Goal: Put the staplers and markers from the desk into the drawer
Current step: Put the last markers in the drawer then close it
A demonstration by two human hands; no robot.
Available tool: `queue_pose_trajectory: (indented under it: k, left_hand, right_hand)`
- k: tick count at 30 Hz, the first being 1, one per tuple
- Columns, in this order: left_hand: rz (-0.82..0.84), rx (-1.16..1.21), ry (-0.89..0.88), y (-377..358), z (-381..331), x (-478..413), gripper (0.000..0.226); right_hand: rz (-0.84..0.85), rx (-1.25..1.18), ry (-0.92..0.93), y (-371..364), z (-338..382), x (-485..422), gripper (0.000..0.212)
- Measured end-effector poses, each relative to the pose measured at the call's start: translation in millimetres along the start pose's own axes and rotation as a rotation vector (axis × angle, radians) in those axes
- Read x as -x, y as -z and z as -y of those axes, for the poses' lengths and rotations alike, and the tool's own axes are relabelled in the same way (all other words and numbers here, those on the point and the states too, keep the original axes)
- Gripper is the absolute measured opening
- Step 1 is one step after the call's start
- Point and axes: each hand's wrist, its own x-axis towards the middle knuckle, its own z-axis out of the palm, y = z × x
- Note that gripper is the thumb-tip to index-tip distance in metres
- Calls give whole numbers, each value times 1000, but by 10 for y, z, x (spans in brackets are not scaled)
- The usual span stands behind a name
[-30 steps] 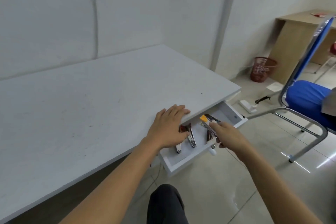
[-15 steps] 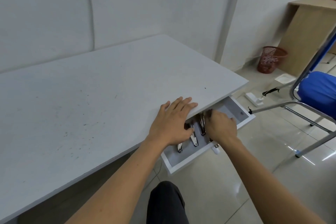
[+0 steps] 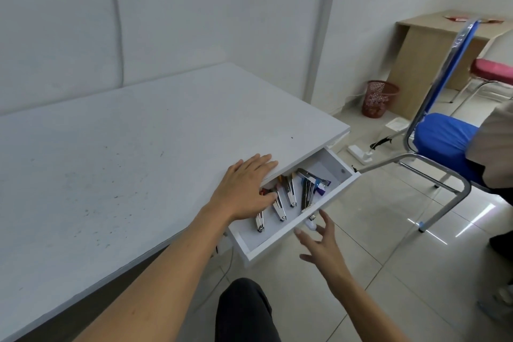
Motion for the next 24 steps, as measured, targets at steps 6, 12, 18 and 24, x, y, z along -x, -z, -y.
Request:
queue_pose_trajectory:
  k: [6, 12, 18, 24]
  left_hand:
    - [-9, -55, 27, -19, -18, -2, 100]
    - [19, -215, 19, -50, -57, 18, 103]
    - [-27, -459, 211, -116, -176, 7, 107]
    - [-65, -528, 197, -172, -159, -12, 103]
  right_hand:
    - [-95, -22, 88, -199, 75, -47, 107]
    - [-114, 33, 141, -357, 412, -281, 102]
    - [18, 103, 141, -614, 908, -718, 73]
    - [95, 88, 87, -816, 921, -812, 60]
